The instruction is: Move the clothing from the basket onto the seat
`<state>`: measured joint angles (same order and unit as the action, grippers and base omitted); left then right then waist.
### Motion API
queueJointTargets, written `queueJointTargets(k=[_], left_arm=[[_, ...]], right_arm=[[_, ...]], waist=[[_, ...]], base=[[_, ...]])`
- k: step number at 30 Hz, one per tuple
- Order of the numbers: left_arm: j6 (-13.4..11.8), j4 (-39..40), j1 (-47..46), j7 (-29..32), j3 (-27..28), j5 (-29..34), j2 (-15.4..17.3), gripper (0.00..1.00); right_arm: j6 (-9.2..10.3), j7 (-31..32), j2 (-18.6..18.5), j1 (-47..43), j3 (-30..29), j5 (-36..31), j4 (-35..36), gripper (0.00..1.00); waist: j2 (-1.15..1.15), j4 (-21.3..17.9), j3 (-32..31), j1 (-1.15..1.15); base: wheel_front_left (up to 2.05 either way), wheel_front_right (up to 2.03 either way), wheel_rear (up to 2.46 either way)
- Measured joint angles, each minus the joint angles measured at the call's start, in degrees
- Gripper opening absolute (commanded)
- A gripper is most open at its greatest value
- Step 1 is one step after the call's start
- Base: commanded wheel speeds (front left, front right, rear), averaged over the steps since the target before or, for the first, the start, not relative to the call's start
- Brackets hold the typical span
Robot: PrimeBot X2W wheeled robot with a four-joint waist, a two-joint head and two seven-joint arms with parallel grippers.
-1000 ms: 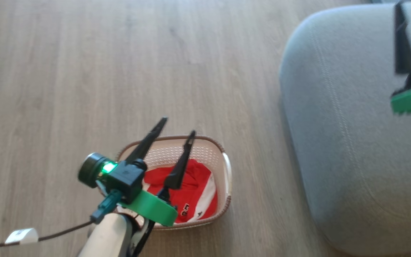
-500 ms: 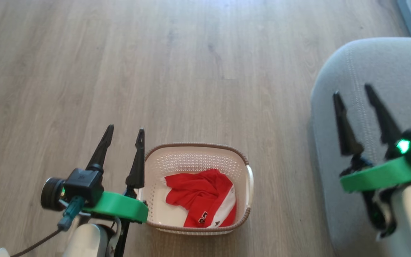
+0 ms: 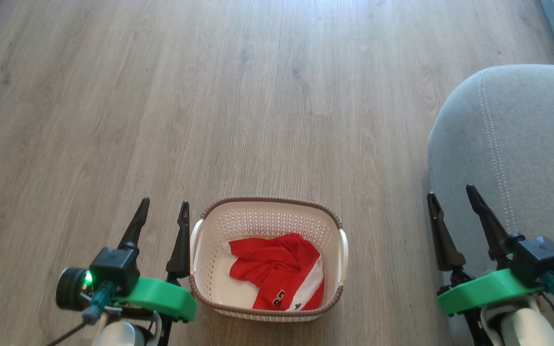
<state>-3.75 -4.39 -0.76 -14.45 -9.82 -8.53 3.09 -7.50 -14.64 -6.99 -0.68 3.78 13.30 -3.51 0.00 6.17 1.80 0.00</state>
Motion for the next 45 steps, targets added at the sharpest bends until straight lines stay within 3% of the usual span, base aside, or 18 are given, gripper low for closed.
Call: queueJointTargets(k=[15, 45], left_arm=[[0.0, -0.6, 1.0, 0.0, -0.9, 0.5, 0.0, 1.0], [0.6, -1.3, 0.9, 0.0, -1.0, 1.0, 0.0, 1.0]], right_arm=[[0.0, 0.0, 3.7, -2.1, -7.8, -6.0, -2.4, 1.0], [0.0, 0.0, 4.4, -1.9, -8.2, -6.7, -3.8, 1.0]], waist=[[0.0, -0.4, -0.8, 0.0], [0.0, -1.4, 0.6, 0.0]], base=[[0.0, 0.0, 0.0], [0.0, 0.0, 0.0]])
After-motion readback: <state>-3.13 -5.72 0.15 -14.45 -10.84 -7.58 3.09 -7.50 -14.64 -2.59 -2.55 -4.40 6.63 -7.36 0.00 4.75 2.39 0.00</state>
